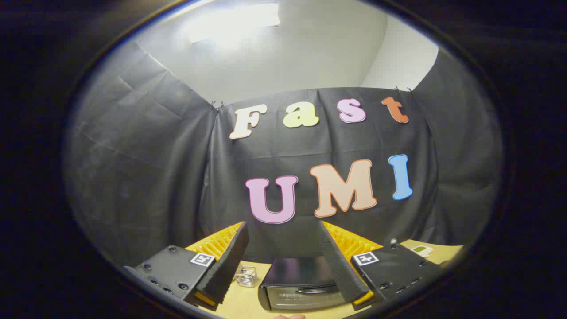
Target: Open the toaster oven, put the food inside, and close the toaster oven door.
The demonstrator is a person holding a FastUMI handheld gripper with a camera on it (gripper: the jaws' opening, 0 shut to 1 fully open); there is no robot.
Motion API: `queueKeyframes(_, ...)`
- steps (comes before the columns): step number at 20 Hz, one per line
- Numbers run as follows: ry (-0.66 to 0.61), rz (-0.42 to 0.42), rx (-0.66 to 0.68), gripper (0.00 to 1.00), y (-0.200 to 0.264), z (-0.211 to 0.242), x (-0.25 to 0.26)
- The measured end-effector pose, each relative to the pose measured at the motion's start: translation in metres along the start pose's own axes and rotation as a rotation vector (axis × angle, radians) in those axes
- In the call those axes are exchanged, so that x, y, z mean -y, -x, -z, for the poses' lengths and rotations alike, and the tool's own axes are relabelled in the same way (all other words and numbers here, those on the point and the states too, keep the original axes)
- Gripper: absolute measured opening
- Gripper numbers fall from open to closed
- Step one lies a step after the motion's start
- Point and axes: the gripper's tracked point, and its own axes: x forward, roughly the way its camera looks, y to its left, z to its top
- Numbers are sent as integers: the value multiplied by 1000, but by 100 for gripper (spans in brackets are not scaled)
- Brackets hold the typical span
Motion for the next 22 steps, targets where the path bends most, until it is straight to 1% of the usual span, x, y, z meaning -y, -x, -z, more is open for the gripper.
queueKeyframes(4, 23, 69, -45, 98, 5, 12, 24)
queueKeyframes(8, 30, 99, -79, 98, 0, 21, 36)
queueKeyframes(13, 47, 112, -104, 98, 1, 31, 43)
queueKeyframes(18, 21, 107, -106, 98, -1, 36, 46)
queueKeyframes(22, 23, 128, -115, 98, -10, 51, 57)
